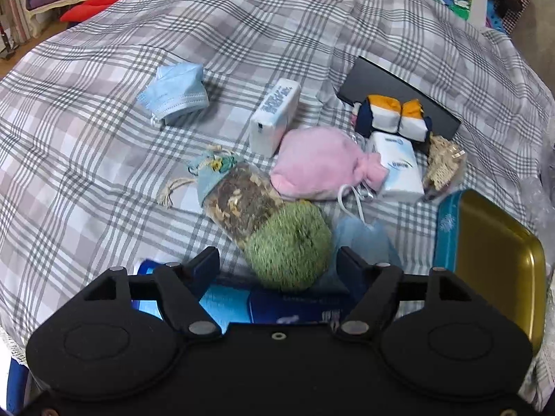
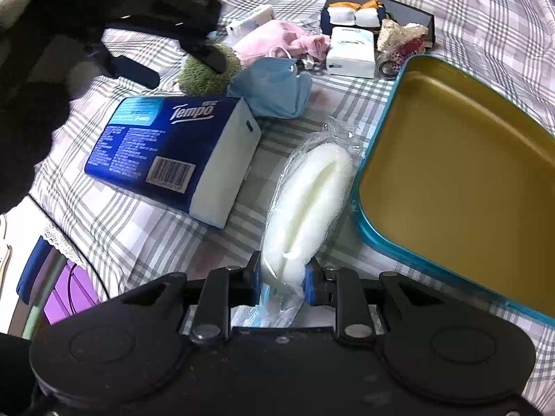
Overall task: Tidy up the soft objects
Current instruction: 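Lower the right gripper onto the plastic-wrapped white pad and grasp it, then release the green ball into the tray while the right gripper drops the pad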
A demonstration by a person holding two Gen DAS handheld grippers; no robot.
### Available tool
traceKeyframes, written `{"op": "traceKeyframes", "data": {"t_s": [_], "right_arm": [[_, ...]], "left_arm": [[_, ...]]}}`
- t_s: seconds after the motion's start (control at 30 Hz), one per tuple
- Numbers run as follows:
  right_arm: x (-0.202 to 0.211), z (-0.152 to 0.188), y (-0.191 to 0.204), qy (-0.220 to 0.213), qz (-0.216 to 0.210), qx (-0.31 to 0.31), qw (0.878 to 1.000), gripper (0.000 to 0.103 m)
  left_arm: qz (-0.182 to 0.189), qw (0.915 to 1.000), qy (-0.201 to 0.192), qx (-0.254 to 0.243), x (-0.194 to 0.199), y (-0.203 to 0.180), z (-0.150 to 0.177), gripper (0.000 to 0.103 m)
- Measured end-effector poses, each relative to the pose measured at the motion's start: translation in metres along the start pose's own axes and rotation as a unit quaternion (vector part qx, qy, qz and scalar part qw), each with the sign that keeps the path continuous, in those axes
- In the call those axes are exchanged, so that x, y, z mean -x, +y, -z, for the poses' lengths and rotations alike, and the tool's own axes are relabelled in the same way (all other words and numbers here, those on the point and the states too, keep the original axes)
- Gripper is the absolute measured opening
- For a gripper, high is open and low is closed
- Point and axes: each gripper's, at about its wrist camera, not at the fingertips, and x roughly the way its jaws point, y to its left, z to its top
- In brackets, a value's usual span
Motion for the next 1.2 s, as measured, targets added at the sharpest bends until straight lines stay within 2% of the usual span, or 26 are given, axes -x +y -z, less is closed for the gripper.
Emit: {"op": "traceKeyframes", "data": {"t_s": [0.03,0.07,0.1,0.13,0.27,0.43,0.57,0.67,0.8,1.0,1.2], "right_arm": [[0.001,0.0,0.001,-0.001,-0.002,0.003,1.0,0.022],[0.003,0.0,0.002,-0.003,-0.004,0.004,1.0,0.022],[0.005,0.0,0.003,-0.005,-0.005,0.006,1.0,0.022],[0.008,-0.001,0.003,-0.009,-0.005,0.007,1.0,0.022],[0.022,-0.008,-0.003,-0.026,-0.008,0.002,1.0,0.022],[0.05,-0.019,-0.021,-0.063,0.0,-0.019,0.998,0.022],[0.075,-0.025,-0.046,-0.096,0.021,-0.044,0.994,0.022],[0.091,-0.026,-0.068,-0.115,0.043,-0.067,0.99,0.023],[0.104,-0.023,-0.1,-0.125,0.083,-0.098,0.984,0.023],[0.107,-0.015,-0.145,-0.106,0.145,-0.142,0.973,0.023],[0.115,-0.007,-0.169,-0.111,0.198,-0.155,0.962,0.023]], "left_arm": [[0.0,1.0,0.001,0.004,-0.002,0.001,-0.002,0.066],[0.004,0.9999,0.005,0.01,-0.004,0.003,-0.003,0.054],[0.02,0.9996,0.011,0.015,-0.006,0.005,-0.004,0.046],[0.039,0.9988,0.019,0.023,-0.008,0.008,-0.005,0.044],[0.035,0.9988,0.007,0.034,0.002,0.013,-0.004,0.043],[0.025,0.9978,-0.04,0.046,0.041,0.013,-0.012,0.043],[0.039,0.9962,-0.071,0.032,0.073,-0.004,-0.013,0.043],[0.057,0.9952,-0.08,0.007,0.087,-0.028,-0.01,0.043],[0.075,0.9933,-0.074,-0.047,0.093,-0.072,0.0,0.043],[0.116,0.9884,-0.022,-0.096,0.08,-0.127,0.017,0.043],[0.113,0.9864,0.001,-0.119,0.064,-0.162,0.023,0.043]]}}
